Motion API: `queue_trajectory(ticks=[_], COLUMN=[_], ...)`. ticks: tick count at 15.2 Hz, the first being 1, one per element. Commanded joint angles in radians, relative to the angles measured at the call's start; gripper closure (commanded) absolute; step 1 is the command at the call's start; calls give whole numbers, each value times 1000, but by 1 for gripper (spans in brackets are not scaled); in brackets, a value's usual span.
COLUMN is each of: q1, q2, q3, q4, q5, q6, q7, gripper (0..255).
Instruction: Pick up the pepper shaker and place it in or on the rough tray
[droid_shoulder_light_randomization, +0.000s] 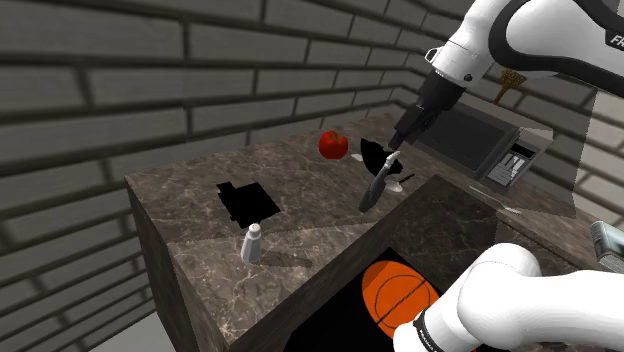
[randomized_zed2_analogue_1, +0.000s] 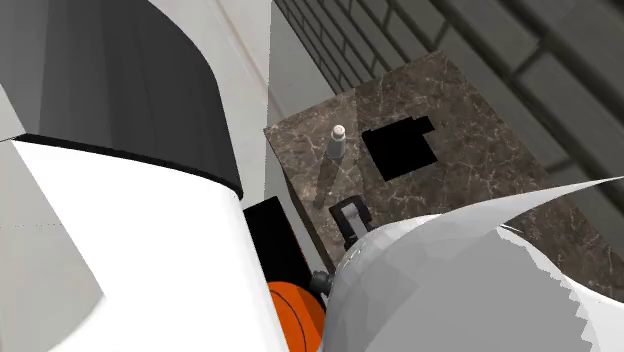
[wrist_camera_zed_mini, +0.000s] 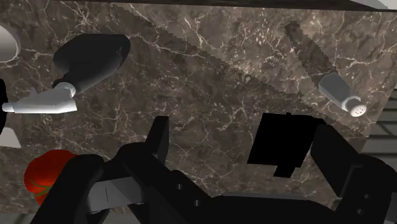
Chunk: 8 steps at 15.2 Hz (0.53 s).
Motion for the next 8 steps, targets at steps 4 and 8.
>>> queue_trajectory(ticks=[4,8], q1=[5,14], q2=[2,29], q3=[64,153], q4=[-63,-128], q5=[35,83], q6=[65,158], q7=[86,199], gripper=[0,0])
